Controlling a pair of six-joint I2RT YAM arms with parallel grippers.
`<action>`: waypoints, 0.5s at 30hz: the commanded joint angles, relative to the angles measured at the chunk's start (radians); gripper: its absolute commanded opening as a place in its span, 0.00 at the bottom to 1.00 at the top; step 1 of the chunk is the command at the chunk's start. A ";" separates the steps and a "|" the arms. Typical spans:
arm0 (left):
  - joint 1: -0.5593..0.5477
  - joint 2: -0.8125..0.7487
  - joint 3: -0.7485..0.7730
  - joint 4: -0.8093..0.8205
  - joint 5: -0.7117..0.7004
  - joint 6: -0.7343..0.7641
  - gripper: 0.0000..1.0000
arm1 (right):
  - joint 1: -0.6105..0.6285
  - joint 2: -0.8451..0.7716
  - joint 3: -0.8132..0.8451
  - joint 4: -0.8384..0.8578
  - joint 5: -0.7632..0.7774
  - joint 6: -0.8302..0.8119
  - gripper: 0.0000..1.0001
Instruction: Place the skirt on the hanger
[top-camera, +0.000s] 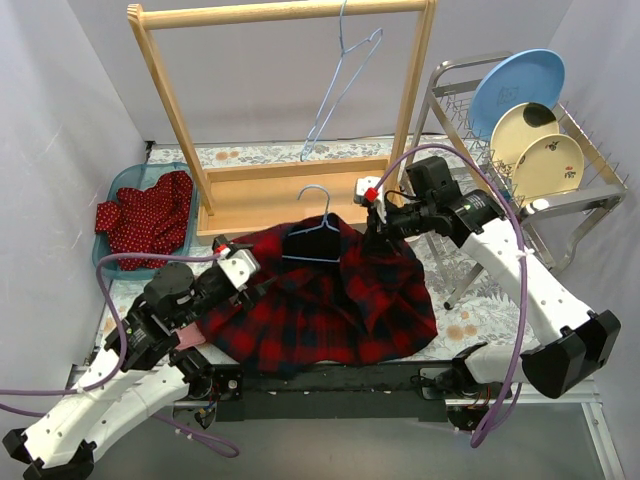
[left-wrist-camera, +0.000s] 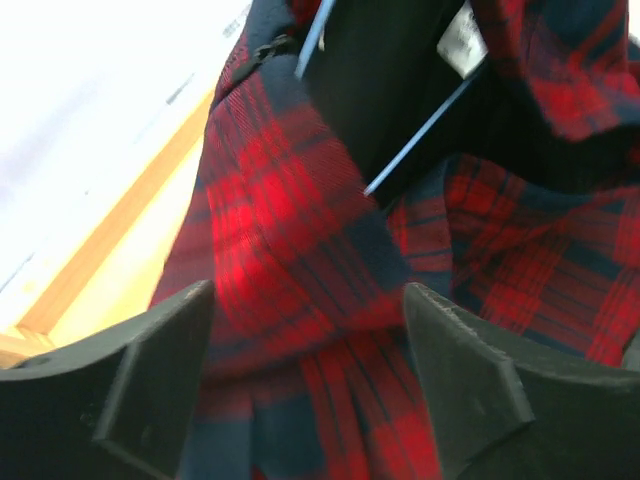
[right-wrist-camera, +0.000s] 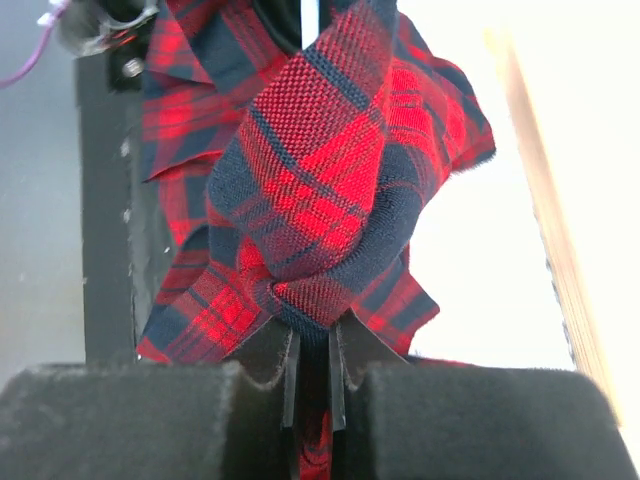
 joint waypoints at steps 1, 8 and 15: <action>0.004 -0.027 0.086 0.026 -0.085 -0.006 0.79 | -0.029 -0.082 -0.008 0.164 0.099 0.173 0.01; 0.003 -0.075 0.088 0.092 -0.235 -0.003 0.97 | -0.111 -0.245 -0.100 0.230 0.274 0.334 0.01; 0.003 -0.070 0.049 0.144 -0.278 -0.069 0.98 | -0.153 -0.268 -0.051 0.235 0.411 0.425 0.01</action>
